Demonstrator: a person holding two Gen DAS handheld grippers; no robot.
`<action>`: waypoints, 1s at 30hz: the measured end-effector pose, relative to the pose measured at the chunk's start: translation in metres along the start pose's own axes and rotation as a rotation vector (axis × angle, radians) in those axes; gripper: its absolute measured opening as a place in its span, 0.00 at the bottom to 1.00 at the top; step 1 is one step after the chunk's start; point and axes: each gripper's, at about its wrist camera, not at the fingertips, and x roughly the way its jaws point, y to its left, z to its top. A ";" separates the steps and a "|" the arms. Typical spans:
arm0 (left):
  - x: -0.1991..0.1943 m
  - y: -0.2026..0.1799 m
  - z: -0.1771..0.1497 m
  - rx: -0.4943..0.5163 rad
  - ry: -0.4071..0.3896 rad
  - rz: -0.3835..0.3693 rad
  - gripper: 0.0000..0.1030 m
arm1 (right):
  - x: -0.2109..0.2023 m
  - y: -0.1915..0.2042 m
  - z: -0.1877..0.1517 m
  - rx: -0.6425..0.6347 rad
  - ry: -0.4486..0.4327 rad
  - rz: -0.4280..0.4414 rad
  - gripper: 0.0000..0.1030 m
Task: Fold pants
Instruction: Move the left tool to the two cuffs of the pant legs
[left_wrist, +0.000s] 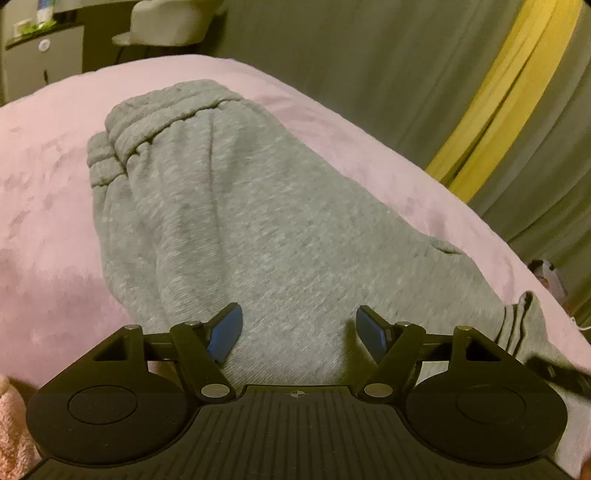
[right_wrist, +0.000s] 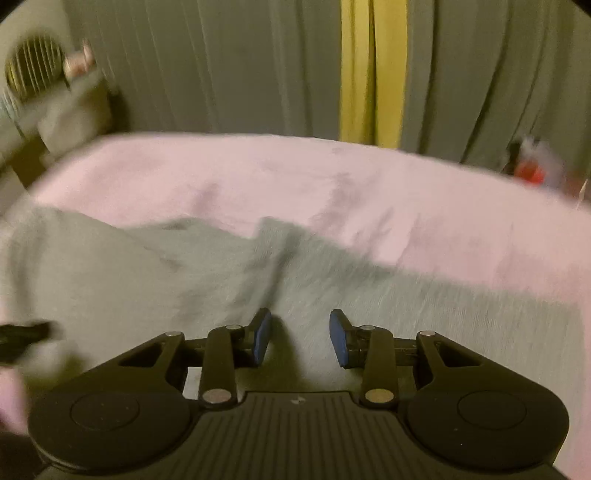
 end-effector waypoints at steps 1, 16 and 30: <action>0.001 -0.001 0.000 0.004 0.001 0.003 0.74 | -0.010 0.000 -0.013 0.021 -0.005 0.035 0.36; 0.002 0.009 0.003 -0.080 0.000 -0.058 0.81 | -0.049 0.022 -0.120 -0.083 0.018 0.005 0.81; -0.001 0.014 0.004 -0.104 -0.013 -0.071 0.82 | -0.055 0.019 -0.128 -0.119 -0.043 -0.021 0.89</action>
